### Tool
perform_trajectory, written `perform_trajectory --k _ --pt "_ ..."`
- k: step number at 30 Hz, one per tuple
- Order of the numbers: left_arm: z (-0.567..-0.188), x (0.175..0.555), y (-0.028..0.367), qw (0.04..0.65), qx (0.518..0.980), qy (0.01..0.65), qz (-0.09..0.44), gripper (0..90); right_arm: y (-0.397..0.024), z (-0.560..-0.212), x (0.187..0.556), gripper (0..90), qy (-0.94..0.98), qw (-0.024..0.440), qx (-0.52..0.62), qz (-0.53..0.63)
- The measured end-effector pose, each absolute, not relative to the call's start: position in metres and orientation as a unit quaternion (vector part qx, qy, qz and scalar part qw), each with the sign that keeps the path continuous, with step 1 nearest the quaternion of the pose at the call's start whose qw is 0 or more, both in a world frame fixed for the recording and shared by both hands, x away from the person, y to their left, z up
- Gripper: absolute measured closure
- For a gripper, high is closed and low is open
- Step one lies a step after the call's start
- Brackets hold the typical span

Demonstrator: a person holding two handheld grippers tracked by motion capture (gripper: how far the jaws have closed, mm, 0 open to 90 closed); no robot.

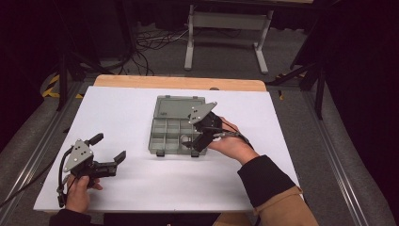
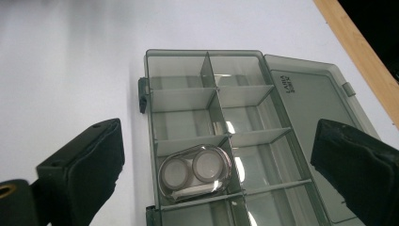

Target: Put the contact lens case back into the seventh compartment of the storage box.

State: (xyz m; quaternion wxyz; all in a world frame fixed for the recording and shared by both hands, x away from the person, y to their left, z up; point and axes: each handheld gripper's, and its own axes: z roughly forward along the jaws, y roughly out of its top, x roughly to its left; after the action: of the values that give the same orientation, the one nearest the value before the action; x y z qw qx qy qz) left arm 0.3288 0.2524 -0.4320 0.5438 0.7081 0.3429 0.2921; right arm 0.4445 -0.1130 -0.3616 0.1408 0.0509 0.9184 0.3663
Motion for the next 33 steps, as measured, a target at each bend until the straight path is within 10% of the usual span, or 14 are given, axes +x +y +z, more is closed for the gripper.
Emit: perform_trajectory --k 33 --pt "-0.432 0.329 0.252 0.544 0.707 0.345 0.293 1.3 -0.173 -0.345 0.406 3.7 0.881 0.184 0.128 0.417"
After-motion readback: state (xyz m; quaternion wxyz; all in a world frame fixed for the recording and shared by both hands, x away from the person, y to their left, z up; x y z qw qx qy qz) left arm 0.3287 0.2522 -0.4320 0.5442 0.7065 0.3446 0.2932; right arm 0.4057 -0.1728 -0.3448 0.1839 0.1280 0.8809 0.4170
